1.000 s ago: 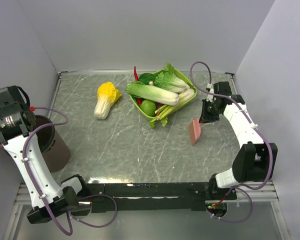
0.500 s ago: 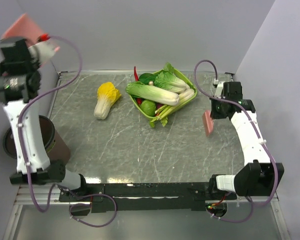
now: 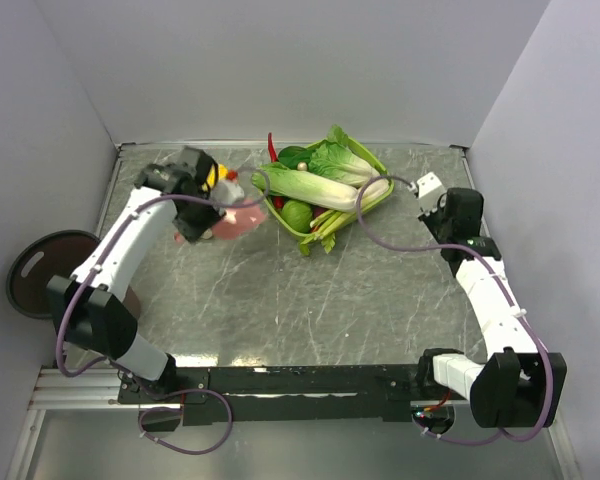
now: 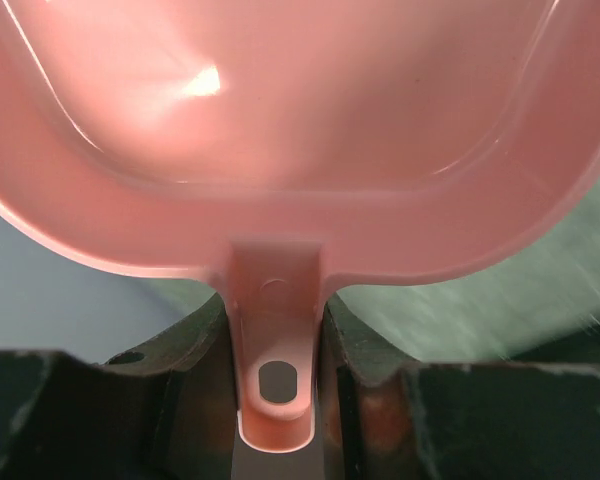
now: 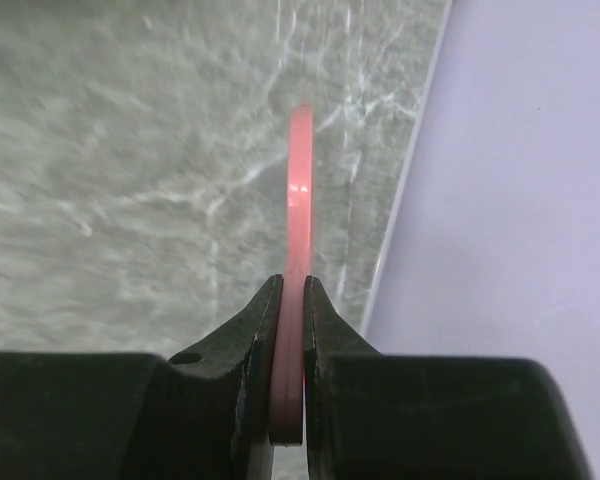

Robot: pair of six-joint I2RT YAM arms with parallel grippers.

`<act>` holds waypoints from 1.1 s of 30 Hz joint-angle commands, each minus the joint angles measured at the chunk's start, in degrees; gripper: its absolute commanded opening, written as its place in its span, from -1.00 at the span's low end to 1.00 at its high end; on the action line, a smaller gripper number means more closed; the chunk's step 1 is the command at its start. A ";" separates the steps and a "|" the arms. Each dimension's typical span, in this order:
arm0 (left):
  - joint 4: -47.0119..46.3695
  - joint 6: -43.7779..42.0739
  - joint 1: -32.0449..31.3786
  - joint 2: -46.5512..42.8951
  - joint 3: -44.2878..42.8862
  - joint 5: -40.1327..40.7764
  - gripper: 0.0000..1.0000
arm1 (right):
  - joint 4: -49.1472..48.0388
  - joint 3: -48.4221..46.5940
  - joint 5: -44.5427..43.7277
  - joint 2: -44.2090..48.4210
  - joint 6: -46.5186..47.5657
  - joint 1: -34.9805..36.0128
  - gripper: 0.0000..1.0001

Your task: Sweep away the paper scraps from the table

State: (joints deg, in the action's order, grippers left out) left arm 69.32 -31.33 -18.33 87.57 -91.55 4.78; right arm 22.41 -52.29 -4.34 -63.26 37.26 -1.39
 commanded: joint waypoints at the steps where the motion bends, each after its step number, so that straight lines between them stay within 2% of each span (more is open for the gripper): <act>1: -0.05 4.70 -2.58 -3.37 10.12 -7.32 -0.98 | -13.00 4.21 -4.62 0.86 11.25 0.33 -1.00; 5: -3.31 6.19 -5.57 -2.67 16.83 -7.94 -0.98 | -14.59 7.81 -5.59 -0.10 12.84 1.12 -1.00; 7: -5.59 7.16 -6.98 -2.05 20.08 -8.20 -0.98 | -15.29 10.18 -6.03 -0.37 14.07 3.66 -1.00; 12: -11.03 8.39 -8.48 1.72 25.27 -5.57 -0.96 | -14.16 14.85 -5.59 -0.02 14.87 6.30 -1.00; 14: -12.71 8.66 -8.48 2.43 26.24 -5.39 -0.90 | -11.52 16.08 -4.63 0.25 14.34 7.45 -1.00; 19: -16.32 9.09 -8.48 4.27 28.44 -6.00 -0.56 | -3.18 17.05 -0.59 2.97 10.92 10.26 -0.92; 22: -17.37 9.53 -8.48 5.15 29.41 -7.15 -0.34 | 4.20 16.87 3.71 4.64 9.42 12.63 -0.75; 23: -17.98 9.62 -8.48 5.33 29.67 -7.67 -0.28 | 6.30 16.79 4.59 4.99 9.24 12.99 -0.60; 24: -18.17 9.54 -8.48 5.42 30.02 -7.94 -0.05 | 10.33 16.52 7.13 5.17 9.24 13.42 -0.53; 25: -18.43 9.45 -8.48 5.51 30.11 -8.29 0.06 | 12.20 15.83 7.93 5.34 9.06 13.78 -0.47; 26: -18.95 9.45 -8.48 4.98 30.29 -8.64 0.14 | 13.69 15.47 8.46 5.26 8.63 13.87 -0.22; 27: -19.31 9.53 -8.48 4.63 30.55 -8.64 0.23 | 17.28 14.94 9.51 4.65 7.84 13.87 -0.14; 33: -17.91 10.32 -8.48 2.70 29.50 -7.59 0.45 | 29.08 6.60 15.31 1.92 0.99 13.78 0.42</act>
State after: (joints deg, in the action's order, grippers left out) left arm 51.44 -22.31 -26.68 92.79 -61.10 -1.93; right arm 40.45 -38.76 4.27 -60.73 43.88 12.23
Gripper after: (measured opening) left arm 0.705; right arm 0.646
